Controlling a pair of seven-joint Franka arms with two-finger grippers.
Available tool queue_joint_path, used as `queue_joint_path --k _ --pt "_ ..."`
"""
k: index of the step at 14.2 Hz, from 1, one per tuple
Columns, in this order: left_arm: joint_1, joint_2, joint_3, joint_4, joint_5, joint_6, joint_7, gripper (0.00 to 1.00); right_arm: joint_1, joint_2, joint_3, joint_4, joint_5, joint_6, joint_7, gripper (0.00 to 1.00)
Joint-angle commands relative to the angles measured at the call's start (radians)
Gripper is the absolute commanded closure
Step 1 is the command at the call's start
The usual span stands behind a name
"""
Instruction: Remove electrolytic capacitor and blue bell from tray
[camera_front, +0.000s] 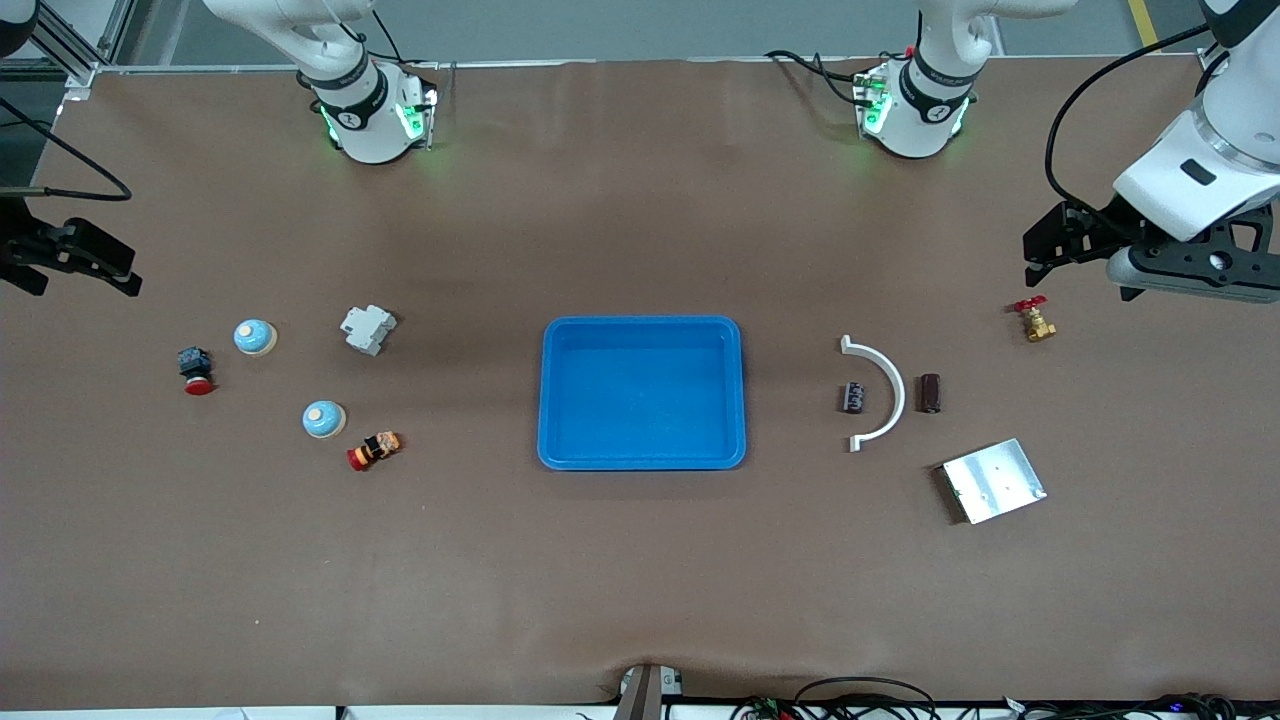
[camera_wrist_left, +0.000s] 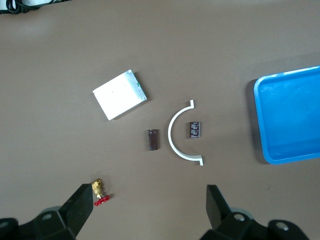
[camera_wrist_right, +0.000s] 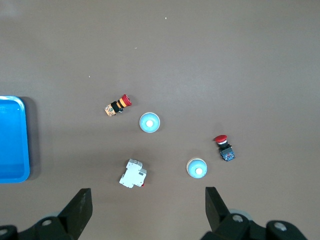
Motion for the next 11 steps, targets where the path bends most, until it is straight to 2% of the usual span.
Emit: queue_joint_path --k 1,11 --pt "-0.003 -0.008 -0.007 0.012 0.006 -0.026 -0.053 0.0 -0.009 0.002 0.005 0.014 0.01 -0.011 0.004 0.0" --pt "-0.003 -0.007 -0.007 0.01 0.027 -0.037 -0.059 0.0 -0.007 0.002 0.005 0.014 0.01 -0.011 0.004 0.0"
